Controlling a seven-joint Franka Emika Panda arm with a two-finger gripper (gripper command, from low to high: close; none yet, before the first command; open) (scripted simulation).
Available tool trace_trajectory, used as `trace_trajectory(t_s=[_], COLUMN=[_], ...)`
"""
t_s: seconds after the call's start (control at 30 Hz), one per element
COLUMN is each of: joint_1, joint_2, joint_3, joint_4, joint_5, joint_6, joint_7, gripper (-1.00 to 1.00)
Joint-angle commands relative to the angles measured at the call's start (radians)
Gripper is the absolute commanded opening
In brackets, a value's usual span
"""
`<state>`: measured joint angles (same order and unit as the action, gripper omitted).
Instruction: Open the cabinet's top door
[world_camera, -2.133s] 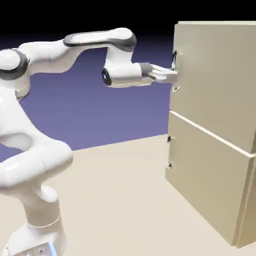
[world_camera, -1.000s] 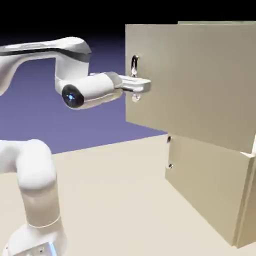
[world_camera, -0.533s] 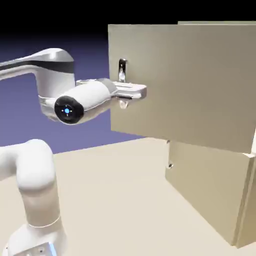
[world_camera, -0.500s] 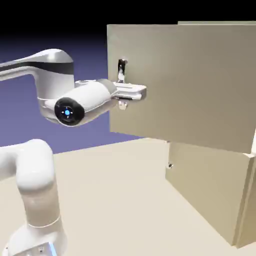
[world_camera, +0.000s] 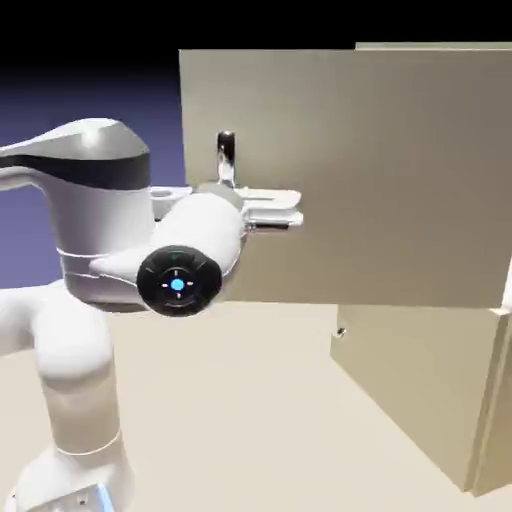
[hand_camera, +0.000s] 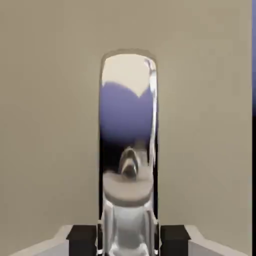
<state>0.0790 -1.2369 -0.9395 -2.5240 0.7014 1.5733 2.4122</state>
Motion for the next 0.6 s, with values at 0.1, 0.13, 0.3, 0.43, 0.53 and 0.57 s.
trace_trajectory(t_s=[0.1,0.13,0.3,0.43,0.53,0.57], joint_1=[0.119,0.150,0.308,0.436,0.531,0.553], joint_2=[0.033,0.039,0.053,0.051,0.043,0.040], joint_3=[-0.110,-0.134,-0.242,-0.312,-0.356,-0.366], joint_4=[0.145,0.181,0.363,0.508,0.617,0.643], joint_5=[-0.068,-0.082,-0.139,-0.172,-0.191,-0.194], joint_6=[-0.133,-0.164,-0.307,-0.413,-0.489,-0.508], joint_7=[0.006,0.009,0.030,0.054,0.077,0.083], gripper=[-1.00,-1.00,-1.00,-1.00,-1.00,-1.00])
